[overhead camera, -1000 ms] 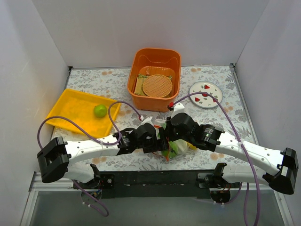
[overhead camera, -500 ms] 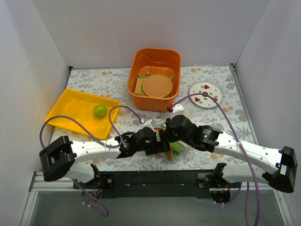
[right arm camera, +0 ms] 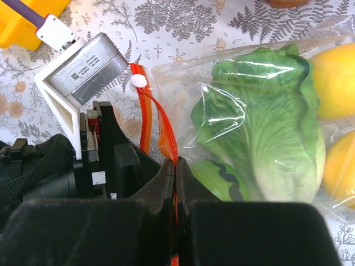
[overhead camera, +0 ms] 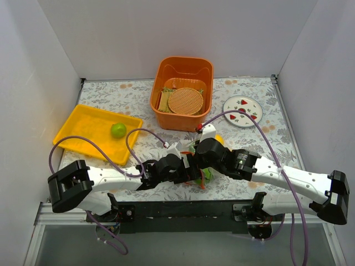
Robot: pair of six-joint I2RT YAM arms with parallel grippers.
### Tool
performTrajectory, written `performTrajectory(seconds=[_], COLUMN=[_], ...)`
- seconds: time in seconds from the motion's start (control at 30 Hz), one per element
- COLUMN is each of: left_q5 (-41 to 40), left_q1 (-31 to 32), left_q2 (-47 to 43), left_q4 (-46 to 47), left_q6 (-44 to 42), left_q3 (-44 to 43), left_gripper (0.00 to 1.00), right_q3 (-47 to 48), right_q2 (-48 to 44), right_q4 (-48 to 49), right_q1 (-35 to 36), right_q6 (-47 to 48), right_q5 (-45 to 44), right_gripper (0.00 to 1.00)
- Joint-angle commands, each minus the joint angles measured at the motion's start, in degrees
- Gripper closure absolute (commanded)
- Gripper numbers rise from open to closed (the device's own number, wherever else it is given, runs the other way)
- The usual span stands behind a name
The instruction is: Open the zip-top bag and remove the fake food
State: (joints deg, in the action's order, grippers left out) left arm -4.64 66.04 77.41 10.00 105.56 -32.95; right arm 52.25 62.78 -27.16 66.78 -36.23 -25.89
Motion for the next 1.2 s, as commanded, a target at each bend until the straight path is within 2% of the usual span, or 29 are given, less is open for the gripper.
performTrajectory(seconds=[0.0,0.17,0.27,0.4,0.5,0.63,0.7,0.8,0.87,0.9,1.0,1.07,1.1,1.17], left_q5=[-5.5,-7.6,-8.0,-8.6,-9.1,-9.2,-9.2,-9.2,-9.2,-9.2,-9.4,-9.8,-9.9,-10.4], left_q1=[1.0,1.5,1.7,2.0,2.1,2.1,2.2,2.3,2.2,2.3,2.3,2.3,2.3,2.3], left_q2=[2.1,5.2,6.4,6.9,5.7,3.1,1.4,0.7,1.1,1.8,2.6,2.9,2.8,2.9], left_q4=[4.2,2.6,2.7,2.4,1.3,-0.7,-1.5,-1.6,-1.7,-1.7,-1.7,-1.6,-1.7,-1.5], left_q6=[1.1,0.2,0.0,0.0,0.0,0.0,0.2,0.3,0.7,0.9,1.6,1.8,2.2,2.1], left_q3=[-3.3,-6.1,-7.3,-7.9,-7.8,-6.9,-5.9,-5.3,-5.5,-5.7,-6.1,-6.2,-6.0,-6.0], left_gripper=[0.16,0.11,0.16,0.36,0.57,0.68,0.68,0.63,0.58,0.57,0.5,0.47,0.42,0.38], right_q3=[3.6,3.8,3.8,3.6,3.5,2.9,2.9,3.9,4.4,4.1,2.0,0.9,0.1,-2.0], right_q2=[1.2,1.2,1.0,0.9,0.8,0.2,0.1,-0.1,-0.4,-0.8,-4.3,-7.7,-8.7,-11.3], right_q4=[2.6,1.9,1.7,1.3,0.9,0.0,0.0,-0.6,-2.9,-3.7,-5.5,-7.5,-7.9,-9.4], right_q1=[2.8,3.5,3.5,3.5,3.6,3.5,3.5,3.5,3.5,3.6,3.5,3.5,3.5,3.4], right_q6=[-2.4,-2.8,-2.9,-3.0,-3.0,-3.1,-3.0,-2.6,-2.7,-2.9,-4.0,-4.8,-5.4,-7.4], right_q5=[2.4,1.5,1.1,0.4,-0.5,-2.7,-3.2,-3.5,-3.9,-4.9,-7.2,-8.7,-10.0,-11.0], right_gripper=[0.99,0.99,0.99,0.99,0.99,0.99,0.99,0.99,0.84,0.66,0.43,0.4,0.4,0.41])
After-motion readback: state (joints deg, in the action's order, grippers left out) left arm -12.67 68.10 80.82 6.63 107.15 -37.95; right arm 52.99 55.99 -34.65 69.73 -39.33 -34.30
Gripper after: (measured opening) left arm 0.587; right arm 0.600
